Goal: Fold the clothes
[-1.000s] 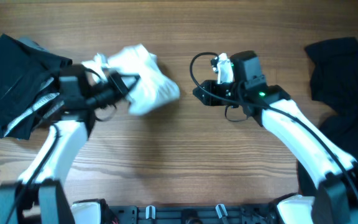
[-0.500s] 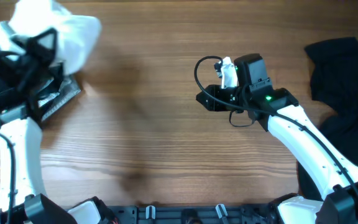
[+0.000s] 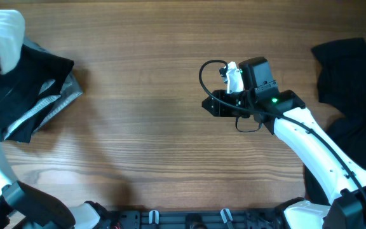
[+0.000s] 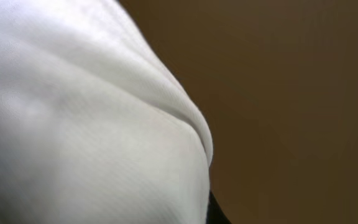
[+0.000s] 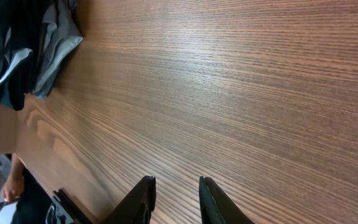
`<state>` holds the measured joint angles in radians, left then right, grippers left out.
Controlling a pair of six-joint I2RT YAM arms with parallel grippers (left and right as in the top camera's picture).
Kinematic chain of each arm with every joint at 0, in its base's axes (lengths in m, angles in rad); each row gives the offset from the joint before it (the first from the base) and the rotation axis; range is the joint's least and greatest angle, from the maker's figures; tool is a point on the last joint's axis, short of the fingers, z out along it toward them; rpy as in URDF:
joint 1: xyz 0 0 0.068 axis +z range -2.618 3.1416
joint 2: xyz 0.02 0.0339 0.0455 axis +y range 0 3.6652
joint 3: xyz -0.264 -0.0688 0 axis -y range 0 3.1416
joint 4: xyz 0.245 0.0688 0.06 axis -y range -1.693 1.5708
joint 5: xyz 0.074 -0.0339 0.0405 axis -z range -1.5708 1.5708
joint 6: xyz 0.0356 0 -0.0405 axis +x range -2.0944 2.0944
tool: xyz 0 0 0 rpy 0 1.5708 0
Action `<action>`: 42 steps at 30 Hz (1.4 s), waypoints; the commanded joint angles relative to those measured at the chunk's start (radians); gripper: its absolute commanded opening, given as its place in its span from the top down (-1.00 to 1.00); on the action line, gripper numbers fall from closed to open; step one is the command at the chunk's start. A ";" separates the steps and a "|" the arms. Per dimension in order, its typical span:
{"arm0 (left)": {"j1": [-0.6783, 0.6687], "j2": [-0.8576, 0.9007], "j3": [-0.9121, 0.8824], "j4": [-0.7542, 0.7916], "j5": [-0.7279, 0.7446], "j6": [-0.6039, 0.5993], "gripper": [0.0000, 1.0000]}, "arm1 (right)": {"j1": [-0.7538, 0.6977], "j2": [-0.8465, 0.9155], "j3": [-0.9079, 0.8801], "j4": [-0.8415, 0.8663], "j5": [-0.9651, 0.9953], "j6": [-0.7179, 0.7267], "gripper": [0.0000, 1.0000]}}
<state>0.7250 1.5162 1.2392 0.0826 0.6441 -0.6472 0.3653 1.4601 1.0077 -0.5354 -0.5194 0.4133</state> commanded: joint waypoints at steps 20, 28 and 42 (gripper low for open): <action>0.024 0.204 0.160 -0.563 0.037 0.259 -0.07 | 0.001 -0.007 0.013 -0.005 0.018 -0.021 0.45; 0.027 0.029 0.160 -0.627 0.030 0.259 0.14 | 0.001 -0.007 0.013 -0.005 0.018 -0.021 0.45; 0.047 -0.159 0.160 -0.559 -0.127 0.281 0.92 | 0.001 -0.007 0.013 -0.004 0.018 -0.037 0.44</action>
<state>0.7982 1.3224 1.3876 -0.5499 0.5941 -0.3935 0.3653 1.4601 1.0077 -0.5396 -0.5152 0.4007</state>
